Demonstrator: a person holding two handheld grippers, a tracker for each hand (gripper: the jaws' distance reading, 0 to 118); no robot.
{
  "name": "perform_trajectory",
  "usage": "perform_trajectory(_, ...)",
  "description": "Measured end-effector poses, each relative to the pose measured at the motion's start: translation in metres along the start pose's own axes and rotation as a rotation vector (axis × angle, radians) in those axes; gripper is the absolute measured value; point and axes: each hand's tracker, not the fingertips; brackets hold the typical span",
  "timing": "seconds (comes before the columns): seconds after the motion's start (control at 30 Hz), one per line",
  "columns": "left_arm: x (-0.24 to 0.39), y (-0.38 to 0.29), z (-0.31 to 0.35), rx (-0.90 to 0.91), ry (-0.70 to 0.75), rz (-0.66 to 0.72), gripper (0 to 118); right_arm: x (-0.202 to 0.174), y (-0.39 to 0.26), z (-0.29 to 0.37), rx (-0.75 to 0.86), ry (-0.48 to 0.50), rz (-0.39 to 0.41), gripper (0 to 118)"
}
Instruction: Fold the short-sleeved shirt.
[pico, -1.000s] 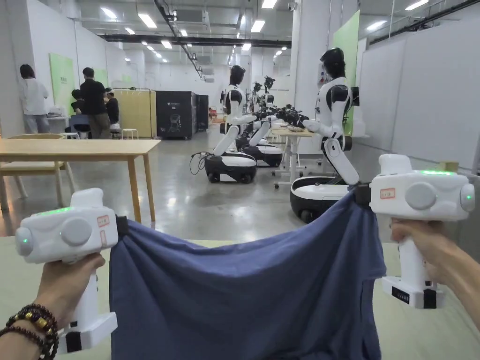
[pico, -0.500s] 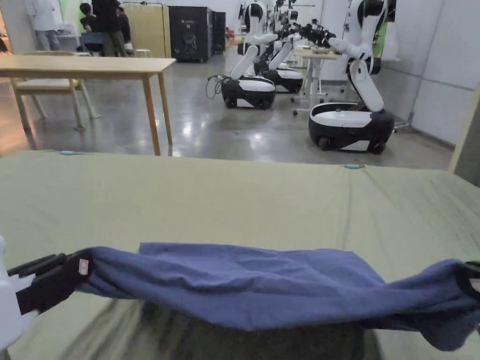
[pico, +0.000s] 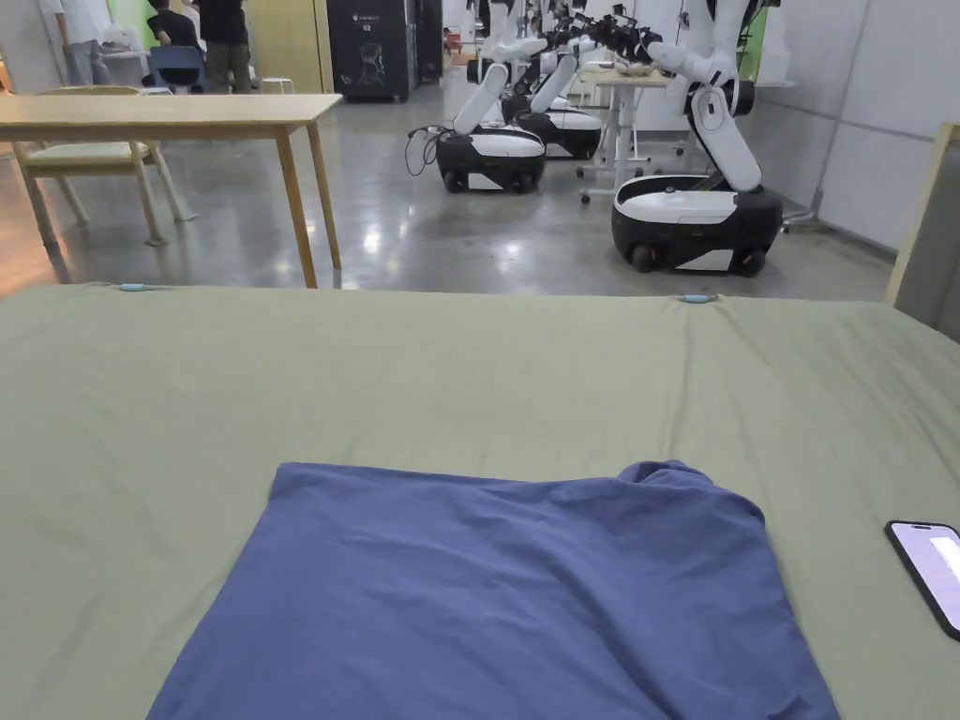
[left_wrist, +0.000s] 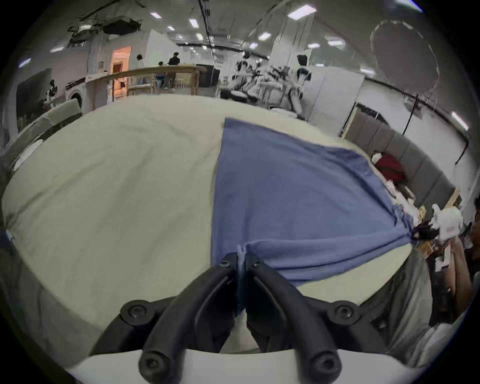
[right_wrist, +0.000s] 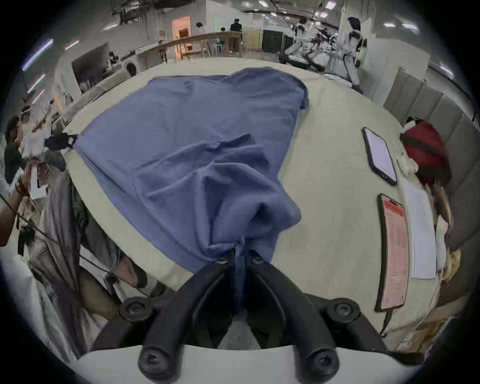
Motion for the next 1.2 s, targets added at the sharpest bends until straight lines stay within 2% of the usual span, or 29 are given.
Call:
perform_trajectory(0.1, 0.003, 0.005, -0.001, 0.016, 0.000, 0.001, 4, 0.000, 0.002, 0.001, -0.024, 0.016, 0.011, 11)
perform_trajectory(0.13, 0.010, 0.006, 0.005, 0.019, 0.001, 0.005, 9, -0.001, 0.002, 0.004, -0.025, 0.010, 0.024, 19)
perform_trajectory(0.17, 0.011, 0.007, 0.008, 0.030, -0.006, 0.016, 25, -0.002, 0.001, 0.010, 0.000, -0.009, 0.052, 36)
perform_trajectory(0.2, 0.011, 0.008, 0.011, 0.045, -0.012, 0.035, 60, -0.005, -0.001, 0.020, 0.030, -0.032, 0.072, 65)
perform_trajectory(0.23, 0.011, 0.012, 0.016, 0.057, -0.014, 0.045, 111, -0.005, -0.002, 0.031, 0.055, -0.059, 0.073, 100)
perform_trajectory(0.27, 0.011, 0.012, 0.023, 0.045, -0.021, 0.052, 118, -0.003, -0.004, 0.047, 0.092, -0.045, 0.038, 108)
perform_trajectory(0.3, 0.010, 0.013, 0.035, 0.046, -0.032, 0.063, 115, -0.002, -0.005, 0.063, 0.142, -0.021, 0.001, 108)
perform_trajectory(0.33, 0.013, 0.015, 0.050, 0.157, -0.074, 0.062, 116, -0.008, -0.006, 0.095, 0.232, 0.021, -0.054, 108)
perform_trajectory(0.4, 0.013, 0.013, 0.075, 0.146, -0.043, 0.076, 116, -0.015, -0.012, 0.135, 0.370, 0.038, -0.107, 108)
perform_trajectory(0.43, 0.015, 0.011, 0.092, 0.178, -0.034, 0.084, 113, -0.022, -0.019, 0.157, 0.465, 0.036, -0.145, 106)
perform_trajectory(0.47, 0.018, 0.006, 0.112, 0.226, -0.030, 0.094, 102, -0.029, -0.030, 0.182, 0.565, 0.033, -0.206, 98)
perform_trajectory(0.5, 0.020, 0.003, 0.123, 0.252, -0.026, 0.101, 76, -0.034, -0.037, 0.193, 0.614, 0.039, -0.263, 78)
perform_trajectory(0.53, 0.023, -0.003, 0.138, 0.295, -0.024, 0.111, 24, -0.040, -0.049, 0.205, 0.683, 0.072, -0.352, 31)
perform_trajectory(0.57, 0.025, -0.009, 0.147, 0.324, -0.013, 0.115, 0, -0.045, -0.060, 0.214, 0.742, 0.095, -0.429, 0)
perform_trajectory(0.6, 0.027, -0.014, 0.151, 0.323, 0.027, 0.124, 0, -0.057, -0.059, 0.220, 0.767, 0.094, -0.461, 0)
perform_trajectory(0.67, 0.026, -0.021, 0.151, 0.304, 0.078, 0.133, 0, -0.066, -0.070, 0.226, 0.801, 0.038, -0.472, 0)
perform_trajectory(0.73, 0.023, -0.024, 0.144, 0.277, 0.060, 0.127, 0, -0.064, -0.073, 0.226, 0.762, 0.037, -0.424, 0)
perform_trajectory(0.9, 0.027, -0.006, 0.107, 0.218, 0.002, 0.096, 1, -0.073, -0.060, 0.220, 0.710, 0.018, -0.400, 0)
perform_trajectory(0.93, 0.032, 0.000, 0.095, 0.183, 0.007, 0.068, 8, -0.074, -0.058, 0.218, 0.703, 0.014, -0.391, 0)
perform_trajectory(1.03, 0.042, 0.004, 0.063, 0.122, 0.048, -0.046, 72, -0.078, -0.054, 0.211, 0.679, 0.018, -0.381, 0)
perform_trajectory(1.2, 0.034, 0.006, 0.021, 0.080, 0.037, -0.071, 72, -0.089, -0.048, 0.200, 0.618, 0.014, -0.348, 0)
